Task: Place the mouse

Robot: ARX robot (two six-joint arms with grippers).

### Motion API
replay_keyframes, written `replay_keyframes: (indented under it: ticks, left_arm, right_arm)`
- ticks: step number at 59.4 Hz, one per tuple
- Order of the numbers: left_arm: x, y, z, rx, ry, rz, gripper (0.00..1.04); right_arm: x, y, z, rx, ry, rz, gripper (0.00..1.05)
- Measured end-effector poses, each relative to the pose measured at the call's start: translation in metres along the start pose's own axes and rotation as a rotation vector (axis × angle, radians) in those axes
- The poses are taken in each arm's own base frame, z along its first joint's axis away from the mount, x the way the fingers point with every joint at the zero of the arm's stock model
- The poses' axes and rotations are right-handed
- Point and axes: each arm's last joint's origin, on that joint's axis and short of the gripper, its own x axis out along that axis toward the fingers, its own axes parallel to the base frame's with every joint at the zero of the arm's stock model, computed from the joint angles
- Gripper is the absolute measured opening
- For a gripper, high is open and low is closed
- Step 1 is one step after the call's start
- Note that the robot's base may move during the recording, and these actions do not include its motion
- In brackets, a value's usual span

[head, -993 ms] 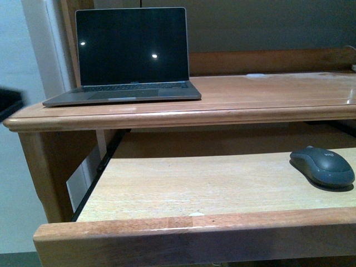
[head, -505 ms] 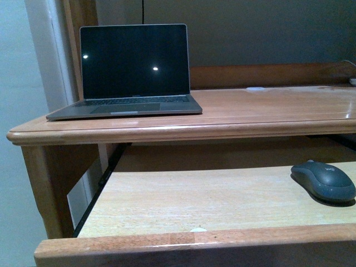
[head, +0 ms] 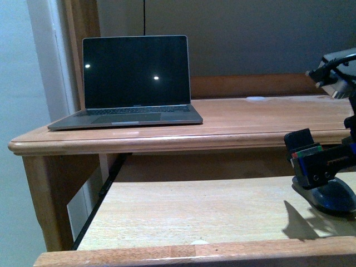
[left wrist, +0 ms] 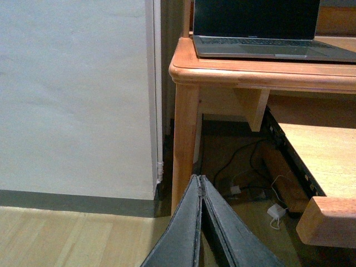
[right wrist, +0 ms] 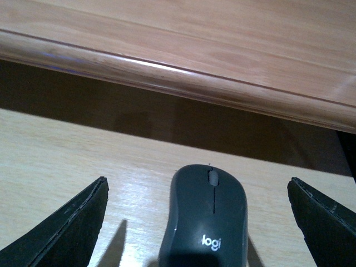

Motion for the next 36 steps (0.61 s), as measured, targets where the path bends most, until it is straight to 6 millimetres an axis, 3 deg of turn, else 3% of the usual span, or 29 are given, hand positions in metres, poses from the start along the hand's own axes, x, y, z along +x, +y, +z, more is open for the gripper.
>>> replay_keyframes:
  ticks: [36]
  left_arm:
    - [-0.012, 0.0, -0.013, 0.0, -0.008, 0.0, 0.03]
  right_arm:
    - [0.026, -0.002, -0.023, -0.046, 0.28, -0.002, 0.97]
